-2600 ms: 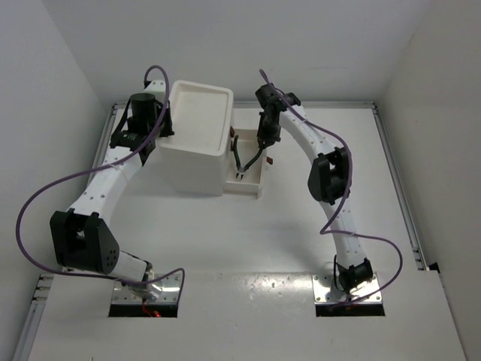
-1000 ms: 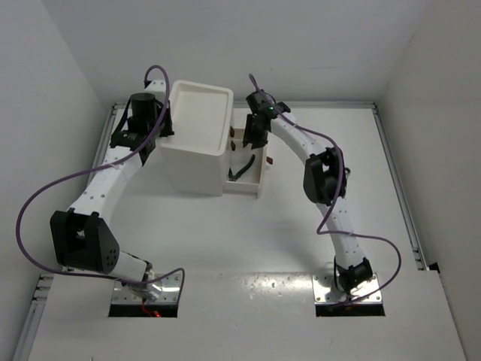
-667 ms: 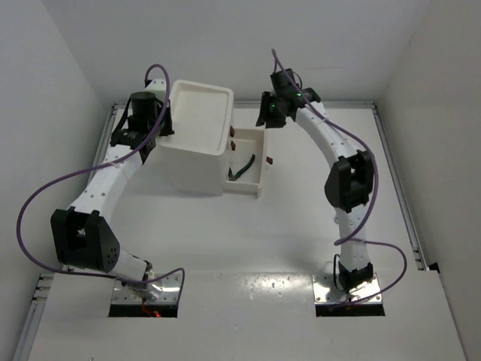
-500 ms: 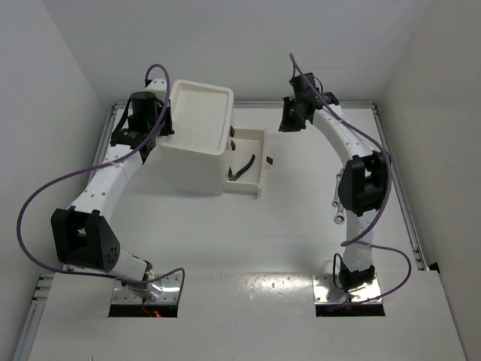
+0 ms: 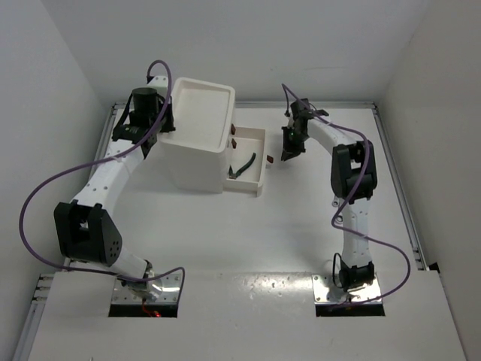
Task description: Sort the tools into containers
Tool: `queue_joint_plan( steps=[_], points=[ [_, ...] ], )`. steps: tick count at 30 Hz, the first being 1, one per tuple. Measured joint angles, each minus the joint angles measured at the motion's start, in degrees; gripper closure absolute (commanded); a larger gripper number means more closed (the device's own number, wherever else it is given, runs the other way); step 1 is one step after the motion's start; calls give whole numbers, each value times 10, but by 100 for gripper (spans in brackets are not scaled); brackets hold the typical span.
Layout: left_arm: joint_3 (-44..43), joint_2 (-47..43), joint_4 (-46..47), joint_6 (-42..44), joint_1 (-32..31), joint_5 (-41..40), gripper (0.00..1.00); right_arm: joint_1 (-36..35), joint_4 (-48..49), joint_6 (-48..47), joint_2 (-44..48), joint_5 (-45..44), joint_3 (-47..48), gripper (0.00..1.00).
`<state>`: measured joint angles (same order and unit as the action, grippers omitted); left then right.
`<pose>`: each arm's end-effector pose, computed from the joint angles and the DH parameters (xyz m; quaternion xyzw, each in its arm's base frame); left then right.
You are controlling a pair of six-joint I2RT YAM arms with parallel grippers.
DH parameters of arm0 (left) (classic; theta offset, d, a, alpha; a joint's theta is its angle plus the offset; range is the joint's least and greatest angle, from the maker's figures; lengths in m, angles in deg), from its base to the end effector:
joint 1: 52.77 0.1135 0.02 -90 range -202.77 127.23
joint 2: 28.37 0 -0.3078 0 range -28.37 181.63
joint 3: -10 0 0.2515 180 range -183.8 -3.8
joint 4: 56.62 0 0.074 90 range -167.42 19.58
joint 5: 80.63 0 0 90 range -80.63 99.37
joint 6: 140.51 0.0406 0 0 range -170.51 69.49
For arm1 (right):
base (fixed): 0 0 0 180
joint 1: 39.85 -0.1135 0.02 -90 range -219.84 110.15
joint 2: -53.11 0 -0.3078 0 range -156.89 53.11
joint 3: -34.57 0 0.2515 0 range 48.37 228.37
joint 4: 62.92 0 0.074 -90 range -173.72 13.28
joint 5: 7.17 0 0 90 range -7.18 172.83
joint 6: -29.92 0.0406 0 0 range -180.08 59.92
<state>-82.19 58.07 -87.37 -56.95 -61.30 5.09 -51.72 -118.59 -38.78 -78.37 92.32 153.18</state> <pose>0.3514 -0.0496 0.3975 -0.0047 0.8430 -0.0387 0.5365 0.4985 0.1116 0.1819 0.0651 0.9771 0.1309 0.1546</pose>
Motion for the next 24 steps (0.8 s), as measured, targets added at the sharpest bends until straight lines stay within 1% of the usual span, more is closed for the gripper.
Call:
queue_joint_plan(
  steps=[5,10,19,24],
  points=[
    [0,0,0,0,0,3,100,-8,10,5,-4,37,4,92],
    [0,0,0,0,2,10,100,-18,29,37,-25,81,21,92],
    [1,0,0,0,4,18,100,-30,69,139,-48,168,21,94],
    [8,-3,7,0,4,19,100,-34,87,176,-48,195,11,94]
  ],
)
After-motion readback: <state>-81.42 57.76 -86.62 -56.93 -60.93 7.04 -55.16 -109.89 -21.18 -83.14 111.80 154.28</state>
